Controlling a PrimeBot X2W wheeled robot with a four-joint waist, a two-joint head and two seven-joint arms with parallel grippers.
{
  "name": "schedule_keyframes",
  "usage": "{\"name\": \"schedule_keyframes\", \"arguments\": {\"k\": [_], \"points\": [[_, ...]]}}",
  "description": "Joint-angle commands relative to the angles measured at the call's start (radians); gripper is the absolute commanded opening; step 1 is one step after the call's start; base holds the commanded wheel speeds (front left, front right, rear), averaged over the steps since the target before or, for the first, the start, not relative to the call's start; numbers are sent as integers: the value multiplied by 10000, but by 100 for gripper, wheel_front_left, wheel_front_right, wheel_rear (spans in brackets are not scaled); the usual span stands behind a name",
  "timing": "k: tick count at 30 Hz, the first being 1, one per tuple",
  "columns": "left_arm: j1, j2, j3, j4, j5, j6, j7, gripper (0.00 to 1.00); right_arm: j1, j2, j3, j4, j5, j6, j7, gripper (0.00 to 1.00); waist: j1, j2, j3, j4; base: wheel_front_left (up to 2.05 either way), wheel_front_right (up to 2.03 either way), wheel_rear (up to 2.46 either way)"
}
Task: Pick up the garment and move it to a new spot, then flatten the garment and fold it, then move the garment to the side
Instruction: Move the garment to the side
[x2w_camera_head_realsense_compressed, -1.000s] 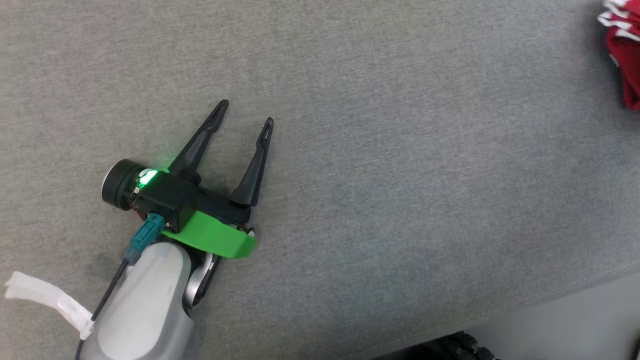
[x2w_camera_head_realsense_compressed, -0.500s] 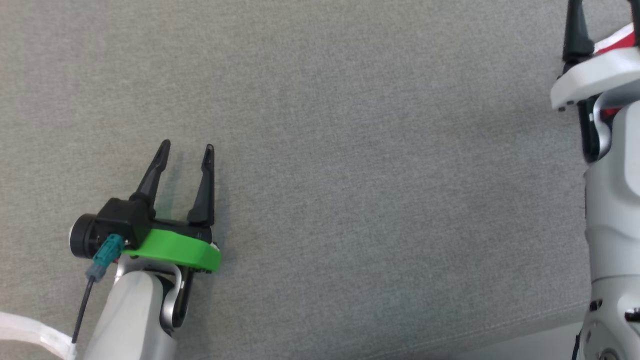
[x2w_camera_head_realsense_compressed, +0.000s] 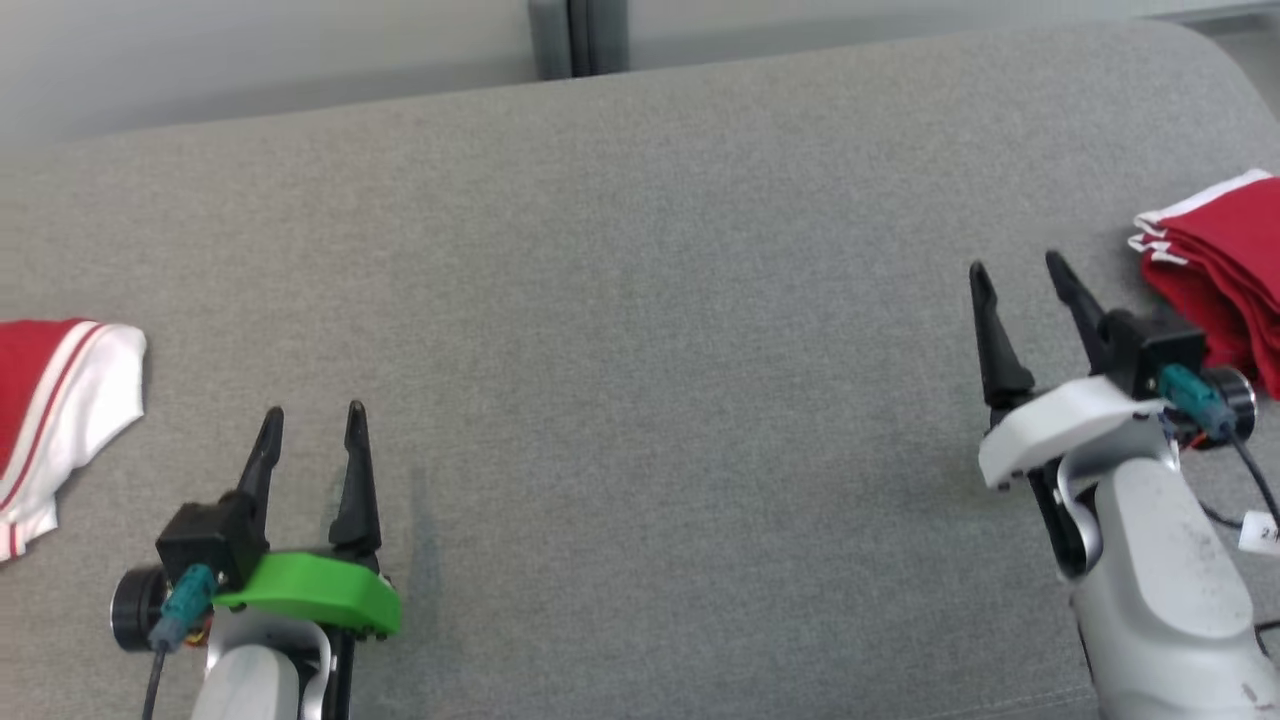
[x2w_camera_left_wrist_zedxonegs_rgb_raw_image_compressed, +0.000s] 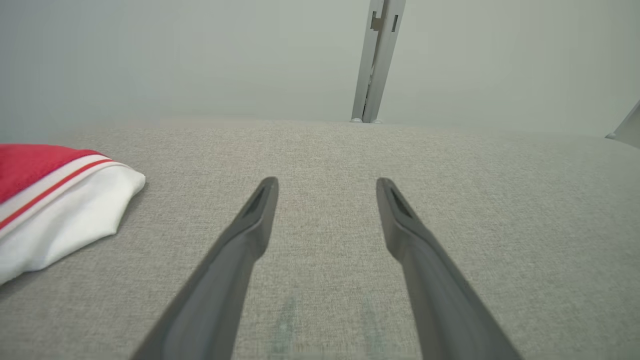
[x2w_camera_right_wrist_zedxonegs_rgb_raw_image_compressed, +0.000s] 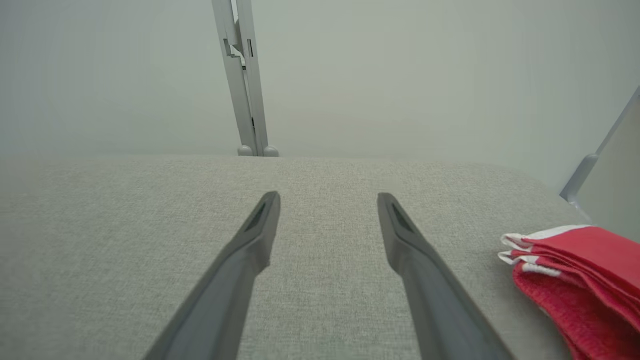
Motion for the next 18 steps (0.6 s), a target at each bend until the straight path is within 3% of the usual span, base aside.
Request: {"name": "schedule_keyframes", "arguments": {"k": [1,9,18], "points": [[353,-26,80,94,86,34,-1,100,431,38,62,-53,64,-19,-42,100,0,0,-1004,463,0,0,0],[1592,-240,302,407,156,34,-1,100,2337,180,140,-285,376,-19,-43,100,0,0,-1778,515,0,0,0],[1929,-319,302,335,206,34,-1,100,2926,180,530,-403,784,-19,-43,100,0,0,-1769,660,0,0,0]]}}
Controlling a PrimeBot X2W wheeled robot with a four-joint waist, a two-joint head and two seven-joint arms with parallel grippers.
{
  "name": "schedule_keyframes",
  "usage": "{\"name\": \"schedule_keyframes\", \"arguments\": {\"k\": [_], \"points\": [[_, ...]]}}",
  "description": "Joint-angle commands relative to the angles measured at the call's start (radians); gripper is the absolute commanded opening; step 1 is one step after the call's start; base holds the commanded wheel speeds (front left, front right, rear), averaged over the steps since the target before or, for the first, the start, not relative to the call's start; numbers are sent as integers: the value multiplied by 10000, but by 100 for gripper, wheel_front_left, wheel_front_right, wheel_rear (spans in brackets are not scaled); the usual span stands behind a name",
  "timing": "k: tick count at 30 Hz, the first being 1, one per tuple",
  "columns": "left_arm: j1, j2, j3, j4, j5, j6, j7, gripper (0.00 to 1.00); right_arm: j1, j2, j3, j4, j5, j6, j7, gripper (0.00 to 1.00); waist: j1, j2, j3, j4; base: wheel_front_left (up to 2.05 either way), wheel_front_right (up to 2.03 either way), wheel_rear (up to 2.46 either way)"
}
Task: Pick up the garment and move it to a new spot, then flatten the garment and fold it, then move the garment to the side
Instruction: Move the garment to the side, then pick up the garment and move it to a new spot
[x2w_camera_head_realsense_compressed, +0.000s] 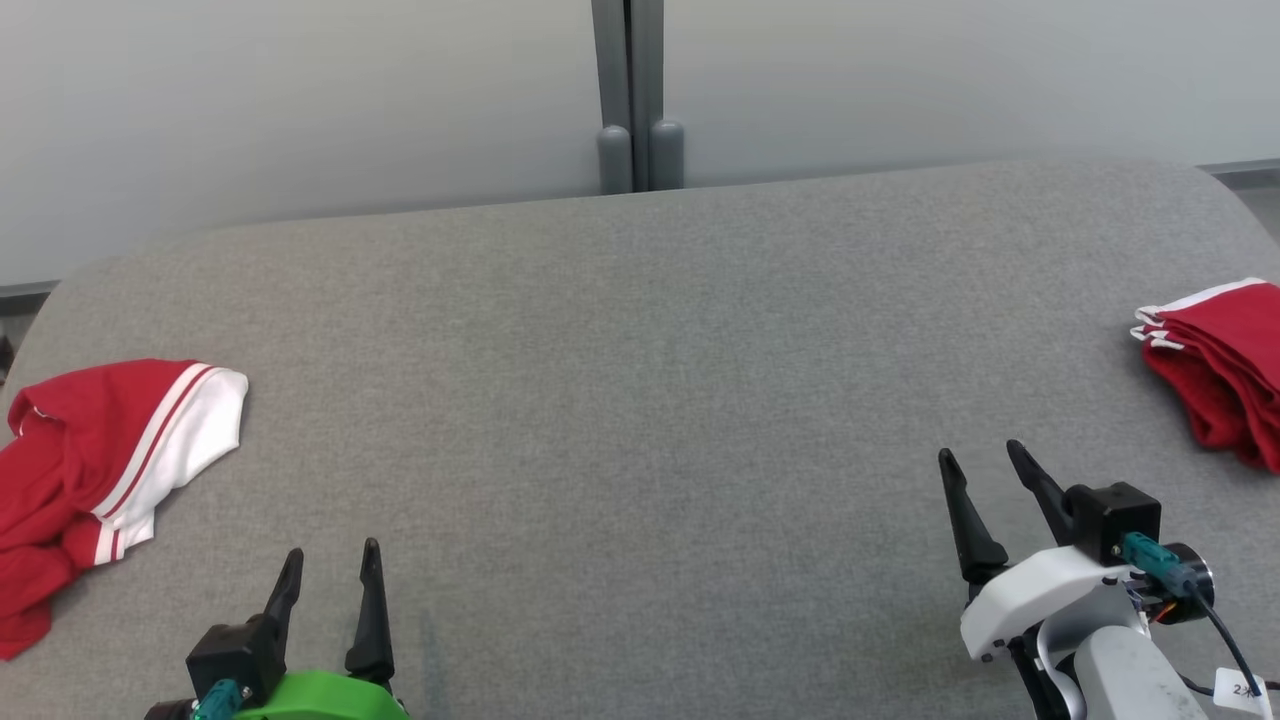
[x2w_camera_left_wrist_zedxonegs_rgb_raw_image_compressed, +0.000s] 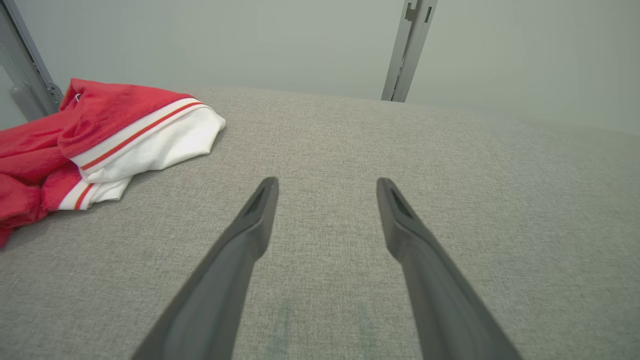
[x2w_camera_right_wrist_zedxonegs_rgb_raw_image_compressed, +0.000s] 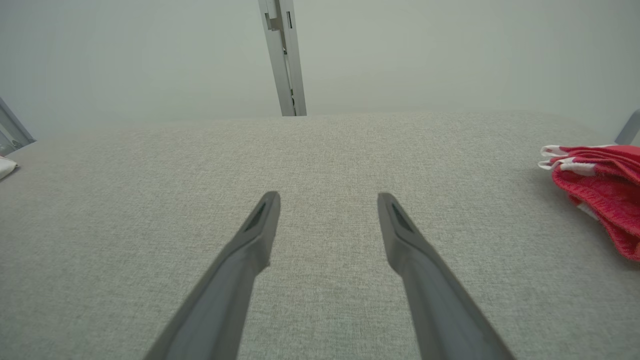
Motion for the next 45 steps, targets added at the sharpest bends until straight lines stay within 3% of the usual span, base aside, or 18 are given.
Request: {"name": "schedule_keyframes", "arguments": {"k": [1,6,19,25,35,39,45], "points": [[3,9,31,-24,91,34,-1,100,57,-29,63,-53,60,-19,-42,100,1,0,58,110,0,0,0],[-250,5,176,15,64,34,-1,100,-9,-29,420,-171,110,-19,-43,100,1,0,237,794,0,0,0],[-96,0,940,458,-197,55,0,100,-305,-32,1236,123,567,-19,-44,100,1,0,621,3987,0,0,0],[-8,0,1320,647,-458,51,0,100,-451,-38,1521,338,623,-19,-42,100,1,0,720,4779,0,0,0],[-971,91,1075,753,-1041,37,0,100,-957,-47,1529,528,46,-19,-42,100,1,0,1595,4499,0,0,0],[-1989,641,606,760,-1715,36,0,100,-1287,-41,1406,457,-317,-19,-42,100,1,0,2309,4152,0,0,0],[-3911,1980,-272,1087,-2684,35,0,100,-1869,-44,1267,204,-963,-19,-42,100,1,0,3431,3670,0,0,0]]}}
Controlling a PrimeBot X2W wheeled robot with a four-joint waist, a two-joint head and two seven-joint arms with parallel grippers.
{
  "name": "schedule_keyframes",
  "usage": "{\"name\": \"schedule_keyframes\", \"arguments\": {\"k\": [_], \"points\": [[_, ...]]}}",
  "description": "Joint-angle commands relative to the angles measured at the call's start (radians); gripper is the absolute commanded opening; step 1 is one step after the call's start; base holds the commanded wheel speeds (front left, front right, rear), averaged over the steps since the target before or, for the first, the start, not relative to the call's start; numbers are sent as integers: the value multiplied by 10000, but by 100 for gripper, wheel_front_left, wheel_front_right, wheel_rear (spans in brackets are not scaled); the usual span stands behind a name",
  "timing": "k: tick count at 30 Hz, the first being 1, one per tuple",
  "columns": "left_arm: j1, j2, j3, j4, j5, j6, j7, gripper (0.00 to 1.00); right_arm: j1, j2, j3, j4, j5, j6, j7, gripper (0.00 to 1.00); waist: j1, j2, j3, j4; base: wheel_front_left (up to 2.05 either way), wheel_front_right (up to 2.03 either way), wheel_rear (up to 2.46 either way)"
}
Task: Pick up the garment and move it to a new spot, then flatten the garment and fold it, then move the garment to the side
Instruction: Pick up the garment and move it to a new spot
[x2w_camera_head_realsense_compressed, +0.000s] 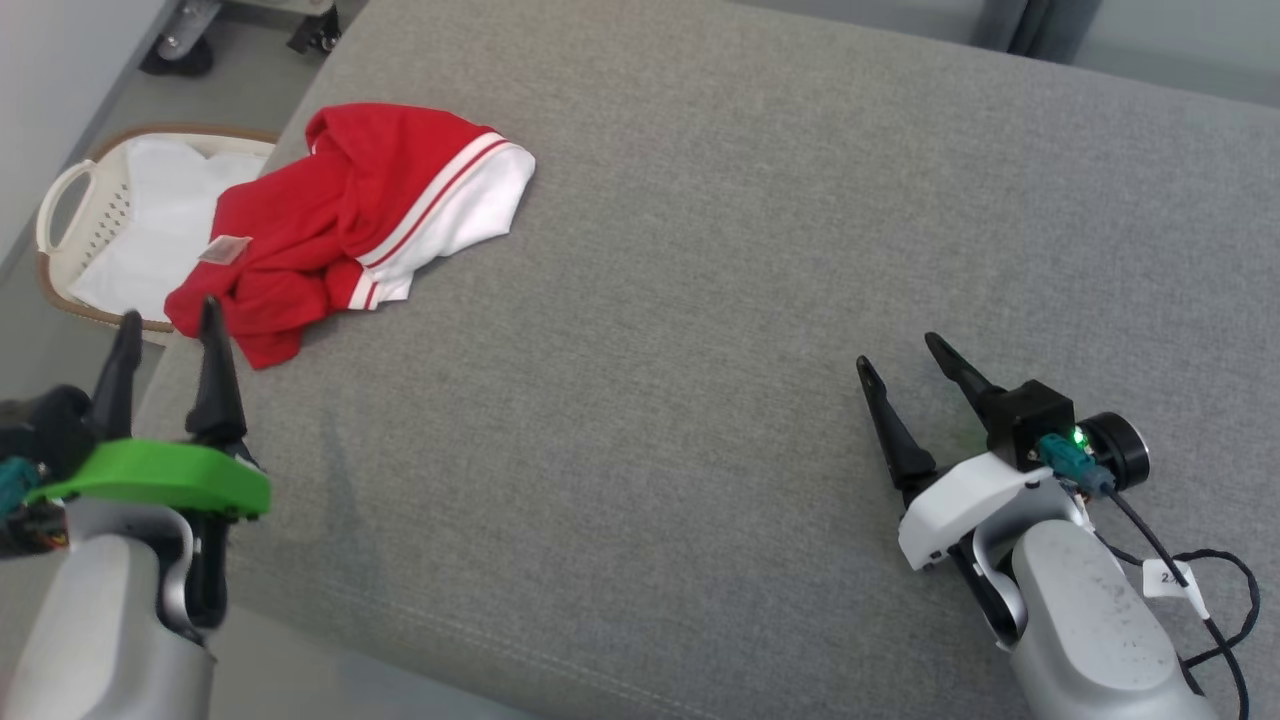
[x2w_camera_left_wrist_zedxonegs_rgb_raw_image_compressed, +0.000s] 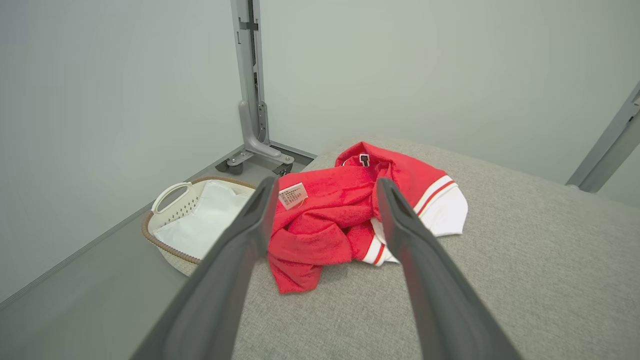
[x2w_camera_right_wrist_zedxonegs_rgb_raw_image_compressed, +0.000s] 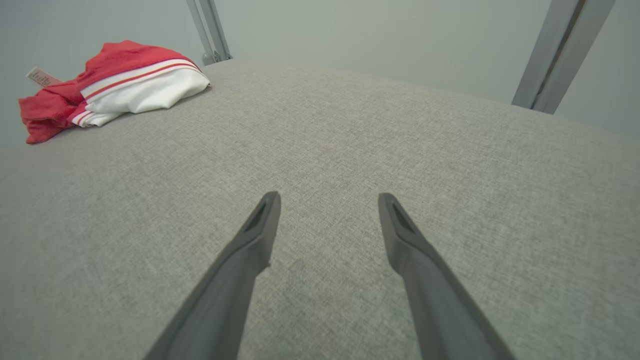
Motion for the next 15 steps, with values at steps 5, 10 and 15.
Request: {"name": "schedule_keyframes", "arguments": {"k": [5,10,15], "points": [[-1804,1411,-1133,746,-1359,32,0,100,-619,-56,-68,-159,-278,-19,-40,100,0,0,1850,-1130,0,0,0],[-2927,2383,-2688,1355,-2670,32,-2,100,-1038,-71,-70,-356,-481,-19,-30,100,0,0,2516,-1547,0,0,0],[-3733,3046,-4215,1626,-4272,32,12,100,-1193,-145,-151,-395,-639,-28,-11,100,0,0,3041,-1910,0,0,0]]}}
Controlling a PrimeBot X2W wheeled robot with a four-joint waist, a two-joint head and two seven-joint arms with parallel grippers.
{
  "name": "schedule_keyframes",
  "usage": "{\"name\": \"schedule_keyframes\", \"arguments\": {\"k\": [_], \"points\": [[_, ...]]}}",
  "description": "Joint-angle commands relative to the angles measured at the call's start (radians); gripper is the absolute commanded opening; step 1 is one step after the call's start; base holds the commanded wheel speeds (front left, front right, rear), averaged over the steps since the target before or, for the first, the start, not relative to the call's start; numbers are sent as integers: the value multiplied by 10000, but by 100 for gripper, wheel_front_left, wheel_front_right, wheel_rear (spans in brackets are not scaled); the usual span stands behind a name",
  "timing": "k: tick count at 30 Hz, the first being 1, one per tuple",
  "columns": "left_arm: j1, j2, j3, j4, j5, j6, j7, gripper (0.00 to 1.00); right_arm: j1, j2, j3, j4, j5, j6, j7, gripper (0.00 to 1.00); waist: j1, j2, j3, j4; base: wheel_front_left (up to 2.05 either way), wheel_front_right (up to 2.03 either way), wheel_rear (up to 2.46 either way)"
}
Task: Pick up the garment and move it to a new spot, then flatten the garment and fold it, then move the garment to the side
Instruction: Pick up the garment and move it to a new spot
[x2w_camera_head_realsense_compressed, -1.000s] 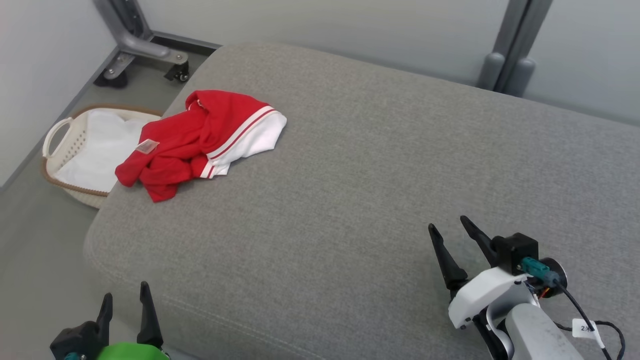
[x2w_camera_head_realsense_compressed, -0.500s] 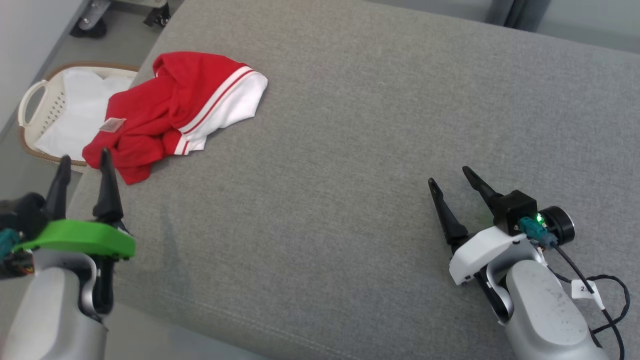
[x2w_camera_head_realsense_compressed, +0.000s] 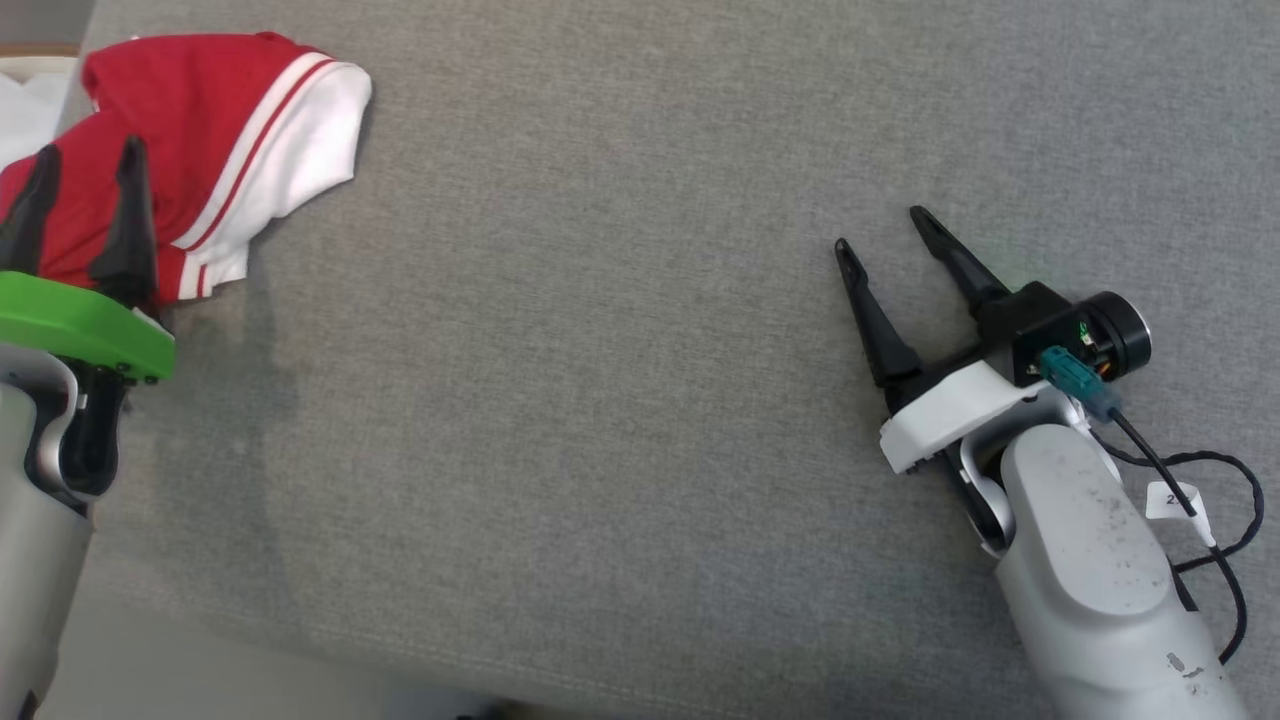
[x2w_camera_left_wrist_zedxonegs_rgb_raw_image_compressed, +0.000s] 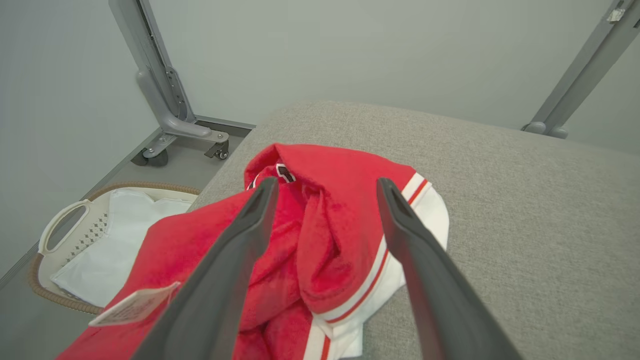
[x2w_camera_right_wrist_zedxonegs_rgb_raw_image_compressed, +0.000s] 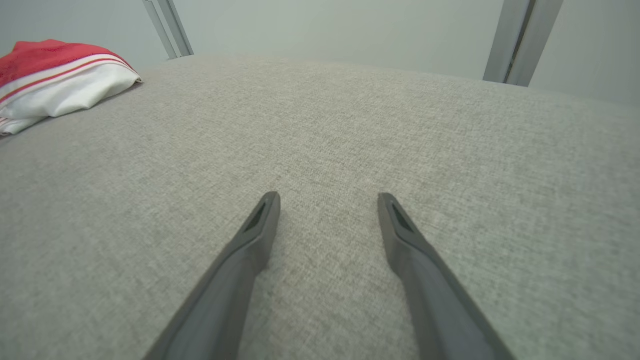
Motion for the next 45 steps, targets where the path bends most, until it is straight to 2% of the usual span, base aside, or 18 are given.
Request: {"name": "schedule_keyframes", "arguments": {"k": [1,8,9,10,11,14,21,27,30,35,45], "points": [[-277,206,-211,199,-311,32,7,100,90,-263,-182,325,-53,-42,32,100,0,0,781,-733,0,0,0],[-747,304,-1217,1677,-1387,32,64,100,160,-378,-236,313,23,-67,92,100,0,0,918,-1169,0,0,0],[-720,256,-1321,1762,-1457,32,49,92,201,-378,-250,299,53,-67,98,100,0,0,891,-1197,0,0,0],[-716,232,-1449,1858,-1535,32,33,44,262,-378,-266,301,70,-67,101,100,0,0,837,-1218,0,0,0],[-732,254,-1546,1935,-1608,32,17,0,323,-379,-289,296,85,-67,101,100,0,0,769,-1235,0,0,0],[-865,373,-1717,1756,-1552,32,3,0,491,-357,-361,256,150,-66,101,100,0,0,495,-1243,0,0,0],[-685,728,-128,-60,72,31,-15,0,846,-180,-436,189,626,-38,77,100,0,0,-633,-1334,0,0,0],[-277,502,705,-2159,1461,31,-16,0,1432,-160,-309,124,1212,-30,17,100,0,0,-1945,-1910,0,0,0],[-51,205,558,-2944,1665,31,-17,0,1708,-153,-207,119,1418,-30,17,100,0,0,-2390,-2362,0,0,0],[95,-303,-332,-3784,1770,31,-5,0,1983,-155,-115,34,1649,-30,15,100,0,0,-2778,-3199,0,0,0],[37,-1850,-2360,-3702,1601,31,-5,0,2189,-150,390,-10,1884,-30,15,100,0,0,-2843,-4814,0,0,0]]}}
